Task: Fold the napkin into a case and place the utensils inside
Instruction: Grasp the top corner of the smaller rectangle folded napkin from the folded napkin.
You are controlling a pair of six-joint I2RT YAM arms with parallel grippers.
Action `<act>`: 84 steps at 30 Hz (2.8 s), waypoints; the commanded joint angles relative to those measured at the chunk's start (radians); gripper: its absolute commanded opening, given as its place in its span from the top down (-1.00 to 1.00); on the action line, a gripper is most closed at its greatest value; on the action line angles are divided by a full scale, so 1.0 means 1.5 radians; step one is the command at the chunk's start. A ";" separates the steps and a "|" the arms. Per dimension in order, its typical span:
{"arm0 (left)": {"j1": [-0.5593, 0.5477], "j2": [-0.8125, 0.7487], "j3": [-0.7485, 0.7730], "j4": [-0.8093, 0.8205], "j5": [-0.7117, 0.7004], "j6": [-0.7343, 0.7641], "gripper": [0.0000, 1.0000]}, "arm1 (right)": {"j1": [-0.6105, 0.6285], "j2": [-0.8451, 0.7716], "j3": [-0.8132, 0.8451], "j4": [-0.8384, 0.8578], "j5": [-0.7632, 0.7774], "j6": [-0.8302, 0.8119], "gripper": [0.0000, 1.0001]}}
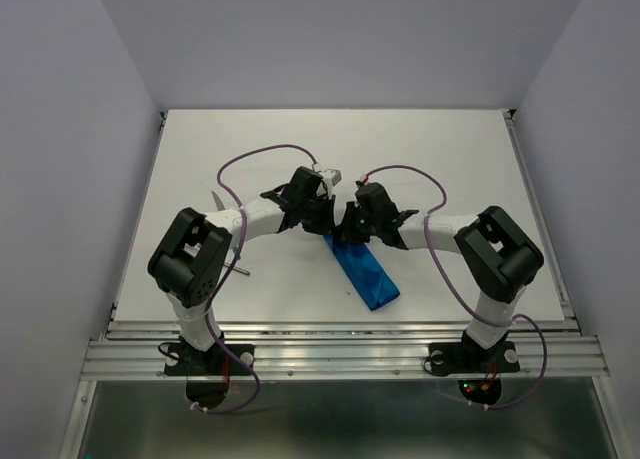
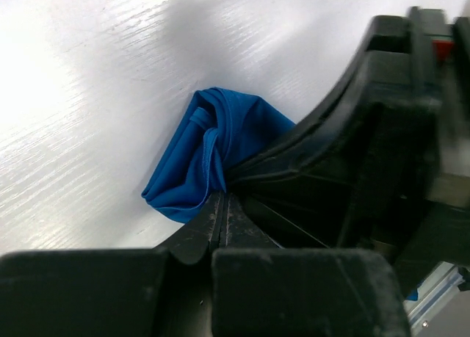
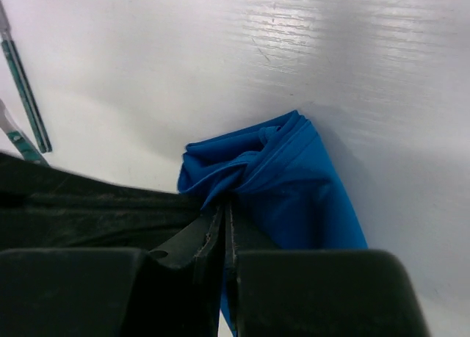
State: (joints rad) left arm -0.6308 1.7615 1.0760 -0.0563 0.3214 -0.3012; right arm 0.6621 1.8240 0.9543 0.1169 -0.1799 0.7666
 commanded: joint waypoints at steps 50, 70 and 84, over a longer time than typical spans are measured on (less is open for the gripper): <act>0.005 -0.048 -0.031 0.050 0.061 -0.003 1.00 | -0.004 -0.114 -0.084 0.039 0.028 0.003 0.83; 0.006 -0.056 -0.036 0.054 0.077 -0.016 1.00 | -0.004 -0.015 -0.100 0.200 -0.096 0.073 0.84; 0.006 -0.080 -0.065 0.053 0.063 -0.021 1.00 | -0.004 0.035 -0.107 0.181 -0.007 0.118 0.90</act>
State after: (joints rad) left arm -0.6106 1.7058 0.9874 0.0021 0.3893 -0.3256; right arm 0.6495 1.8664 0.8097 0.4309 -0.2756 0.9546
